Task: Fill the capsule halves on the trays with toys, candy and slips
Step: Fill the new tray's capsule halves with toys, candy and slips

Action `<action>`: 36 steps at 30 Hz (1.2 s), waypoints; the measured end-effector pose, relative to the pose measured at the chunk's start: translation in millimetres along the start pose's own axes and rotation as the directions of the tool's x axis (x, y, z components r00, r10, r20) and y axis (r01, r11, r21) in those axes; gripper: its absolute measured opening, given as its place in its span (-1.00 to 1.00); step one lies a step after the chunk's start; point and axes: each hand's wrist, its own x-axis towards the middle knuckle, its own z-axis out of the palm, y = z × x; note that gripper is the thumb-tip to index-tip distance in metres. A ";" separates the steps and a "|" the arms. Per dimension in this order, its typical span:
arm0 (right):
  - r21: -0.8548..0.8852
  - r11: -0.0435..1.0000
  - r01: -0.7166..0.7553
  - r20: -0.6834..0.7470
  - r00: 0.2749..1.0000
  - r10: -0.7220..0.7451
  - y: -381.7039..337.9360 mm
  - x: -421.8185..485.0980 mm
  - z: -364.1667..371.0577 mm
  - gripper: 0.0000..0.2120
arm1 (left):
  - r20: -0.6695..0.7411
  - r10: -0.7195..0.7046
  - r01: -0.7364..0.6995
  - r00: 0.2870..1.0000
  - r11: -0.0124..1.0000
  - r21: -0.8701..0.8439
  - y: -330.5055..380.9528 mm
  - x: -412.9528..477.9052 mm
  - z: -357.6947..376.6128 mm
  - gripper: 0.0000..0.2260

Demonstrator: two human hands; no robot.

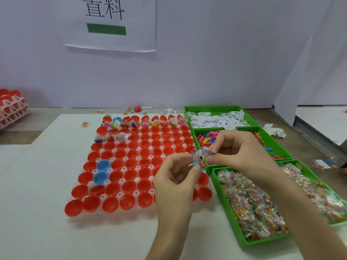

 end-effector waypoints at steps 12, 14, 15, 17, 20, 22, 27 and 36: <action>-0.133 0.980 0.146 0.036 0.989 -0.142 -5.4 -5.4 8.4 -0.80 | -0.052 -0.084 0.083 0.995 0.996 -0.018 2.7 0.3 -2.9 -0.75; -0.147 0.979 0.139 0.033 0.990 -0.135 -4.0 -4.8 8.5 -0.79 | -0.014 -0.102 0.102 0.995 0.995 -0.021 4.3 0.1 -2.5 -0.72; -0.153 0.978 0.139 0.029 0.990 -0.136 -3.9 -4.7 7.5 -0.79 | 0.002 -0.115 0.115 0.993 0.993 -0.030 5.4 0.1 -2.3 -0.71; -0.166 0.976 0.141 0.027 0.990 -0.138 -4.2 -5.2 5.2 -0.79 | 0.028 -0.142 0.144 0.989 0.988 -0.055 7.0 0.9 -2.3 -0.73; -0.179 0.970 0.163 0.035 0.987 -0.159 -4.9 -5.9 5.0 -0.81 | 0.071 -0.179 0.188 0.981 0.969 -0.161 8.5 1.7 -2.9 -0.81; -0.187 0.967 0.174 0.038 0.985 -0.170 -5.3 -5.7 5.4 -0.81 | 0.080 -0.175 0.188 0.981 0.962 -0.199 9.4 1.4 -3.3 -0.82; -0.211 0.961 0.179 0.046 0.984 -0.173 -5.0 -5.9 6.3 -0.82 | 0.061 -0.170 0.179 0.984 0.961 -0.210 9.3 2.0 -3.0 -0.83; -0.208 0.955 0.213 0.013 0.977 -0.215 -2.6 -6.4 13.5 -0.85 | -0.047 -0.153 0.138 0.987 0.962 -0.236 9.8 2.7 -2.8 -0.86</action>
